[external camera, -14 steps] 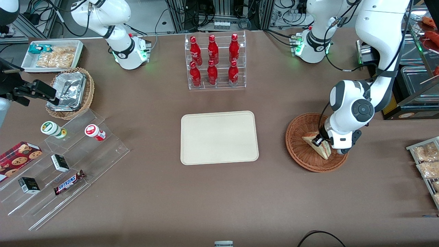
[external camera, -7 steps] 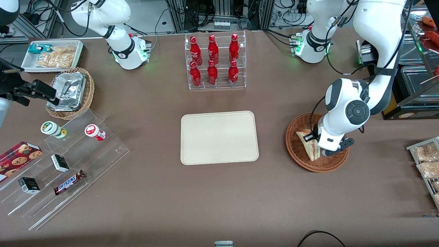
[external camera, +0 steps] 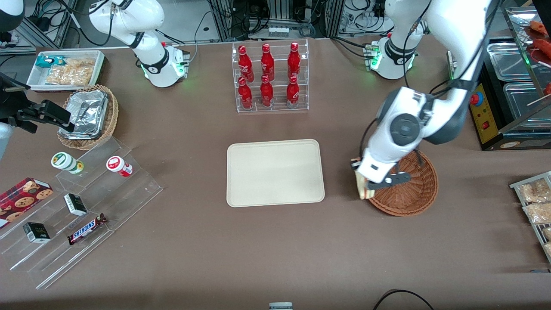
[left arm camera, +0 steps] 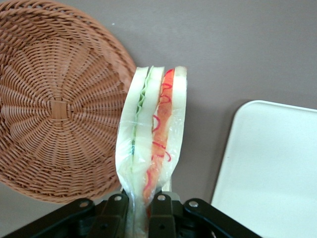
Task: Place sandwich from basket to tray
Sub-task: 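Lift the sandwich and carry it toward the beige tray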
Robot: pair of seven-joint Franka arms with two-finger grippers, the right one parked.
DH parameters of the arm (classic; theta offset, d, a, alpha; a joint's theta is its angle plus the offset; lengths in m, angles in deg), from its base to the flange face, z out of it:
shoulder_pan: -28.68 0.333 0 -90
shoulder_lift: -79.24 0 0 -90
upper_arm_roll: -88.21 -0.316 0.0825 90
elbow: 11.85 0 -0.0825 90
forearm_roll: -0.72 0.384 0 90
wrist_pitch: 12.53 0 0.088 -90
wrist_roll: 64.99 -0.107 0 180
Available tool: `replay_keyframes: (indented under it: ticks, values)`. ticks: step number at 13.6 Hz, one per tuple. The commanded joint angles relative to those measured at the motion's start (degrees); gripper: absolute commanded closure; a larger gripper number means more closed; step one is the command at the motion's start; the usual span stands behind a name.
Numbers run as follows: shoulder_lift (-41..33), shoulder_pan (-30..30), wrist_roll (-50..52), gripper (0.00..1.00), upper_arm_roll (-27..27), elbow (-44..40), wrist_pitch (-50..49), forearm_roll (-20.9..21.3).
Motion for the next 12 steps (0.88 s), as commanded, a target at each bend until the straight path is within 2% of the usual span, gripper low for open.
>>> replay_keyframes:
  ticks: [1,6,12]
  values:
    - [7.3,-4.4,5.7,0.87,0.5,-10.8,-5.5,3.1]
    - [14.8,-11.1,9.7,0.94,0.5,-18.8,-5.3,2.9]
    - [23.1,-18.9,12.3,0.95,0.5,-26.8,-2.9,2.8]
